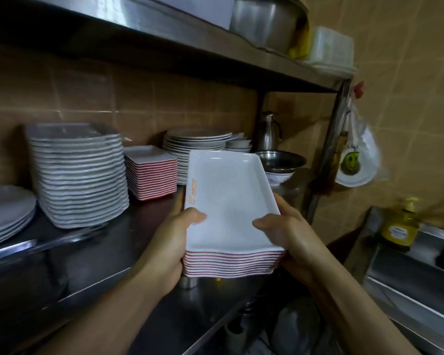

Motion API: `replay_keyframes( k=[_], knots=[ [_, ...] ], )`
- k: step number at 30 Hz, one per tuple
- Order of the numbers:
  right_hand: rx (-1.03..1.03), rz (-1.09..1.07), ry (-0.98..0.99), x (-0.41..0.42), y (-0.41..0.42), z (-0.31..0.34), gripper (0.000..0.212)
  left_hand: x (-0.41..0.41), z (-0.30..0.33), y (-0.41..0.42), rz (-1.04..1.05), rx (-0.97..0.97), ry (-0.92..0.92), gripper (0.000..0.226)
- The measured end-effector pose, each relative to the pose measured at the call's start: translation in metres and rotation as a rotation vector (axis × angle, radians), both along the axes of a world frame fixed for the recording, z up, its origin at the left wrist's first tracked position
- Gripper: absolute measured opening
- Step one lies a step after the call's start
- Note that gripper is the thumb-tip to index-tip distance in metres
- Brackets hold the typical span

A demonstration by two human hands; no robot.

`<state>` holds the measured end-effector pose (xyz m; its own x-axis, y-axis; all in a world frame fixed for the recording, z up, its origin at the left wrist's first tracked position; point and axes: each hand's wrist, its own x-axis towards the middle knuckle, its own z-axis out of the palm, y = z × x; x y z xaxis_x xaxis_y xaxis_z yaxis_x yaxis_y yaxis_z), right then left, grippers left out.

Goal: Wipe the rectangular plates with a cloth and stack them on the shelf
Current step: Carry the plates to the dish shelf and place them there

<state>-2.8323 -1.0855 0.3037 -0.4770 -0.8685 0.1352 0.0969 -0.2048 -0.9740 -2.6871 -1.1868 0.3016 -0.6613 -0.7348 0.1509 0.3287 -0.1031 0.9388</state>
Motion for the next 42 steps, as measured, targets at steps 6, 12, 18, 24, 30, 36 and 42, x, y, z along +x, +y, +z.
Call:
replay_keyframes(
  k=[6,12,18,24,30,36,42],
  knots=[
    [-0.003,0.078,-0.007,-0.037,-0.074,-0.004,0.072,-0.031,-0.005,-0.063,0.115,0.052,-0.033,0.049],
    [-0.001,0.171,-0.007,-0.066,-0.141,0.007,0.059,-0.054,-0.002,-0.123,0.223,0.059,-0.001,0.05],
    [0.059,0.279,0.015,-0.089,-0.199,0.015,0.055,-0.071,0.0,-0.165,0.338,0.056,0.003,0.049],
    [0.053,0.349,-0.006,-0.111,-0.261,0.019,0.047,-0.086,0.005,-0.203,0.436,-0.005,-0.004,0.06],
    [0.067,0.48,-0.004,-0.134,-0.314,0.023,0.05,-0.106,0.014,-0.226,0.588,0.021,-0.014,0.055],
    [0.048,0.589,-0.022,-0.146,-0.343,0.029,0.052,-0.118,0.023,-0.233,0.668,0.076,0.011,0.056],
    [0.07,0.621,-0.005,-0.144,-0.352,0.033,0.049,-0.117,0.028,-0.236,0.712,0.12,-0.029,0.046]
  ],
)
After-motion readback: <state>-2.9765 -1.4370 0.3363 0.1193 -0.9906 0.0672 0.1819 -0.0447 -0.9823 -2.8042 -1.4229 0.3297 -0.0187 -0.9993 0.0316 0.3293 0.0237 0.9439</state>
